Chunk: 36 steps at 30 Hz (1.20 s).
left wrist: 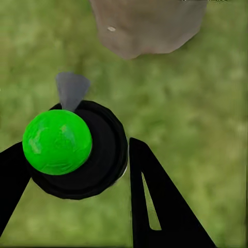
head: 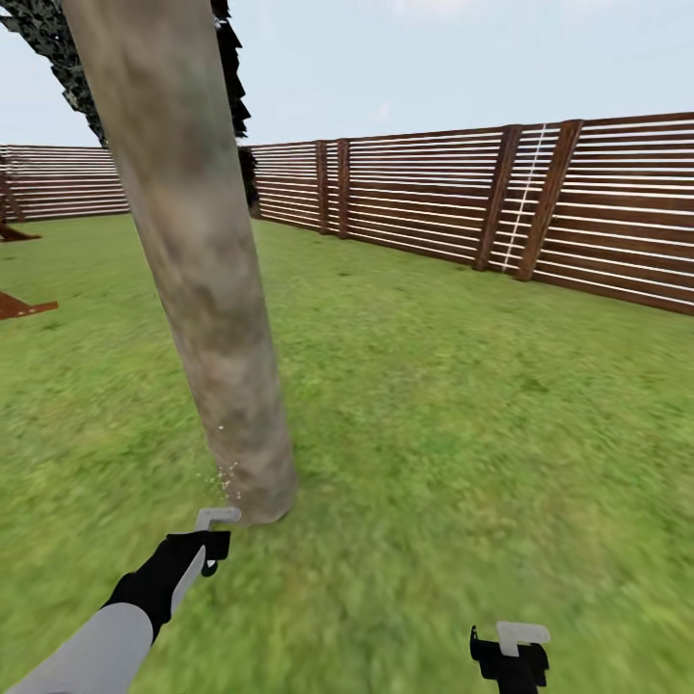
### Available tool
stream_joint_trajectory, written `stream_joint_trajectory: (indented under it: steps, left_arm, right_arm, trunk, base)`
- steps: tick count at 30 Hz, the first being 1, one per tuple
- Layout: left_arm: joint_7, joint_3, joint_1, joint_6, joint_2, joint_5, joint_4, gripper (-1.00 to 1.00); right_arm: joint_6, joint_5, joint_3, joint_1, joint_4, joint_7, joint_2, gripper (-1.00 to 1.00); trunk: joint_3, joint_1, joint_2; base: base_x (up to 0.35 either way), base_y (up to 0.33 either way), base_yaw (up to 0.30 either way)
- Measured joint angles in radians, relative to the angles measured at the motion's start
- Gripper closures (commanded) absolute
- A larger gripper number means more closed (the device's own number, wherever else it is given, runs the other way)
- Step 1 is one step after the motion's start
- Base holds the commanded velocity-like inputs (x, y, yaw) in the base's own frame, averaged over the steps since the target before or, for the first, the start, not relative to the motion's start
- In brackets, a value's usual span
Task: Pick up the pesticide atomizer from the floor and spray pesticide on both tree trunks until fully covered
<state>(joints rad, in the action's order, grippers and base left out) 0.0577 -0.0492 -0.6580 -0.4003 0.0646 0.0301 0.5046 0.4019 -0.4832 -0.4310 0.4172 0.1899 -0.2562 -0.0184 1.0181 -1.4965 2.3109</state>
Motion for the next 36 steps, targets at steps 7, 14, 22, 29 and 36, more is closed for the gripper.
stream_joint_trajectory:
  steps: [7,14,22,29,36]
  left_arm:
    - [-0.002,0.003,-0.007,-0.010,-0.008,-0.004,0.016,1.00]
    - [-0.022,0.005,-0.107,-0.209,0.043,0.013,0.110,1.00]
    - [-0.109,0.062,-0.133,-0.233,-0.035,0.012,0.111,1.00]
    - [-0.143,0.072,-0.150,-0.300,-0.001,-0.011,0.207,1.00]
    - [-0.145,0.105,-0.162,-0.359,0.058,0.012,0.274,1.00]
  right_arm:
    - [0.000,0.000,-0.002,0.000,0.000,0.000,0.001,-1.00]
    - [0.000,-0.001,-0.001,0.000,0.000,0.000,0.003,-1.00]
    - [0.000,0.000,-0.002,0.000,0.000,0.000,0.003,-1.00]
    - [0.000,0.000,-0.002,0.000,0.000,0.000,0.003,-1.00]
    - [0.000,0.000,-0.001,0.000,0.000,0.000,0.003,-1.00]
  trunk:
    - [0.000,0.000,0.000]
    - [0.000,0.000,0.000]
    - [0.000,0.000,0.000]
    - [0.000,0.000,0.000]
    - [0.000,0.000,0.000]
  base:
    - [0.066,-0.108,0.175]
    - [0.000,-0.001,0.002]
    - [0.000,0.000,0.000]
    - [-0.125,0.000,0.000]
    - [-0.018,0.000,0.000]
